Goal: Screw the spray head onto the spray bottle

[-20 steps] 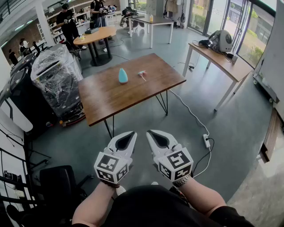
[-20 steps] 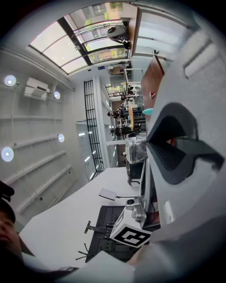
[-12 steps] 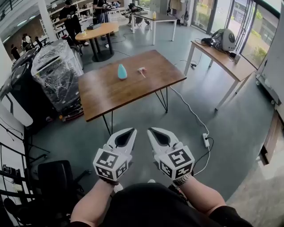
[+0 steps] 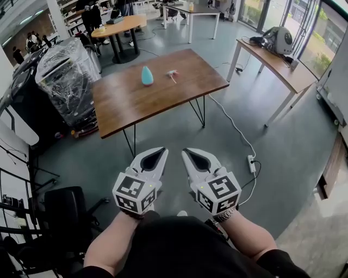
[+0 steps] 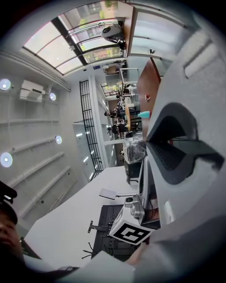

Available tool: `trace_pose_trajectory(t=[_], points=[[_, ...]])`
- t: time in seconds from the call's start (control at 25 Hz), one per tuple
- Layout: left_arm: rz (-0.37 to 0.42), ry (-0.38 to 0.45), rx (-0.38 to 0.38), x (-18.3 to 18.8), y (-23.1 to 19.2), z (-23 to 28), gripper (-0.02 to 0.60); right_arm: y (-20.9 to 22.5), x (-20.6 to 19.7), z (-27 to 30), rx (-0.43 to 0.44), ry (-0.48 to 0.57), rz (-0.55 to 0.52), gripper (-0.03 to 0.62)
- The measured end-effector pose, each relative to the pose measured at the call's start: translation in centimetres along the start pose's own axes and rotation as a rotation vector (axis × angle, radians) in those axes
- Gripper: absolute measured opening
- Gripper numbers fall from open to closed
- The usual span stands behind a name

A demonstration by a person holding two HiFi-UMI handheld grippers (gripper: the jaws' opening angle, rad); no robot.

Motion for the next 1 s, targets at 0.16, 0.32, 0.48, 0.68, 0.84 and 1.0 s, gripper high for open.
trace_pose_trajectory(t=[0.16, 0.32, 0.48, 0.68, 0.84, 1.0], points=[[-0.006, -0.006, -0.005, -0.2, -0.7, 0.9, 0.011, 0.7, 0.2, 0.8, -0.003, -0.009, 0.006, -0.009], [-0.018, -0.012, -0.011, -0.8, -2.3, 1.9, 0.011, 1.1, 0.4, 2.6, -0.011, -0.015, 0.007, -0.008], [-0.036, -0.010, -0.014, -1.4, -4.7, 3.3, 0.011, 1.9, 0.8, 4.9, -0.022, -0.029, 0.000, -0.008], [-0.059, -0.008, -0.025, -2.4, -8.4, 5.5, 0.011, 3.1, 1.6, 9.1, -0.038, -0.049, -0.006, -0.008], [-0.080, -0.013, -0.030, -3.0, -12.5, 6.8, 0.011, 3.3, 2.3, 13.2, -0.047, -0.065, -0.010, -0.008], [-0.090, -0.018, -0.046, -3.4, -16.2, 8.1, 0.011, 3.5, 3.1, 17.1, -0.060, -0.071, -0.012, -0.008]])
Point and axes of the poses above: the fingertips, and each gripper's own axes: z forward along the fingers, y to its right, x out of its top, the point moved 6 cm from there along -z, backward along the fingers, and after that the axes turned 13 degrees about z, right-handed, at the moved point
